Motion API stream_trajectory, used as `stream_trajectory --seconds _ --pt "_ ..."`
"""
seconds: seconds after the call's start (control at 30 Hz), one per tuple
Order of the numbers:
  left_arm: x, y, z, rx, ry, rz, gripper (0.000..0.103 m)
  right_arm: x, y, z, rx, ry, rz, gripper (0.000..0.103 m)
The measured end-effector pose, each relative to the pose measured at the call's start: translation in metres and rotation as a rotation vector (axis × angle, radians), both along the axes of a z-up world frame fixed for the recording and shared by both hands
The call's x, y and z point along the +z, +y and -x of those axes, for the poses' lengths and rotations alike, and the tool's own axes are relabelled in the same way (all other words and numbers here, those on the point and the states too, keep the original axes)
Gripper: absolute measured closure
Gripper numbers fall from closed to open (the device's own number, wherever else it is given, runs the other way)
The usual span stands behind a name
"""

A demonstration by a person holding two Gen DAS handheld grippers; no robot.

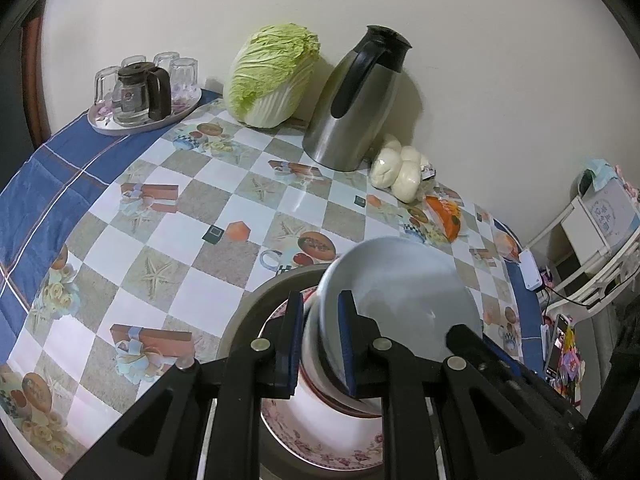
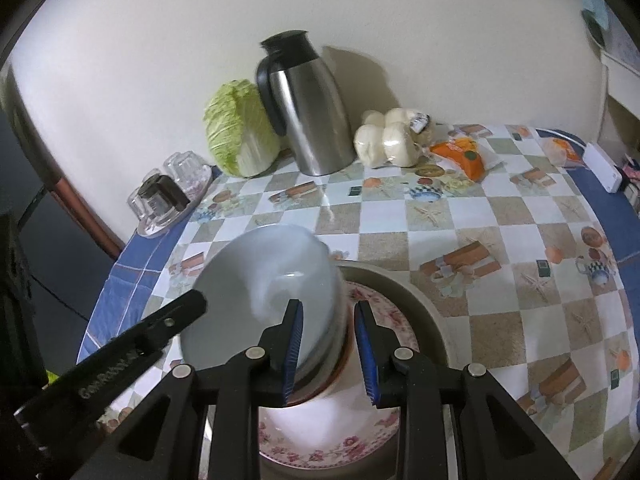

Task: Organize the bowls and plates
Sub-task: 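Lower the white round bowl with both grippers into the stacked bowls, then open both grippers and release the white round bowl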

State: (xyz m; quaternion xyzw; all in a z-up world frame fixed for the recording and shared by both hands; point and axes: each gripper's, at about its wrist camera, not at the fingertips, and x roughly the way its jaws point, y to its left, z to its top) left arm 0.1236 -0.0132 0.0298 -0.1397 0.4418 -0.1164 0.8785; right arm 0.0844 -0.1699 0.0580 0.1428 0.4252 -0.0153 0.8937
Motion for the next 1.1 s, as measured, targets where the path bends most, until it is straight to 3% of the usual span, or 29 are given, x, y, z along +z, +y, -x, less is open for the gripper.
stream_trajectory --seconds 0.23,0.4,0.43,0.5,0.67,0.9,0.97,1.1 --pt "-0.002 0.003 -0.001 0.011 0.012 0.002 0.082 -0.002 -0.010 0.000 -0.011 0.003 -0.028 0.072" --pt "-0.001 0.004 -0.001 0.017 0.016 -0.006 0.063 -0.002 -0.009 0.000 -0.002 0.006 -0.016 0.071" --pt "0.000 0.004 0.000 0.020 0.014 -0.011 0.059 -0.002 -0.008 0.000 0.001 0.006 -0.012 0.069" --pt "0.002 0.006 0.000 0.030 0.008 -0.017 0.051 -0.003 -0.009 0.000 -0.004 0.011 0.001 0.053" --pt "0.004 0.010 0.000 0.064 0.002 -0.038 0.036 -0.005 -0.013 0.000 -0.015 0.016 0.010 0.038" --pt "0.004 0.017 0.000 0.110 -0.004 -0.100 0.028 -0.005 -0.017 0.001 -0.026 0.005 0.034 0.017" --pt "0.003 0.019 0.000 0.123 -0.004 -0.107 0.021 -0.005 -0.018 0.001 -0.027 0.001 0.039 0.014" --pt "0.004 0.023 0.000 0.143 -0.006 -0.116 0.019 -0.003 -0.019 0.002 -0.031 -0.008 0.049 0.003"
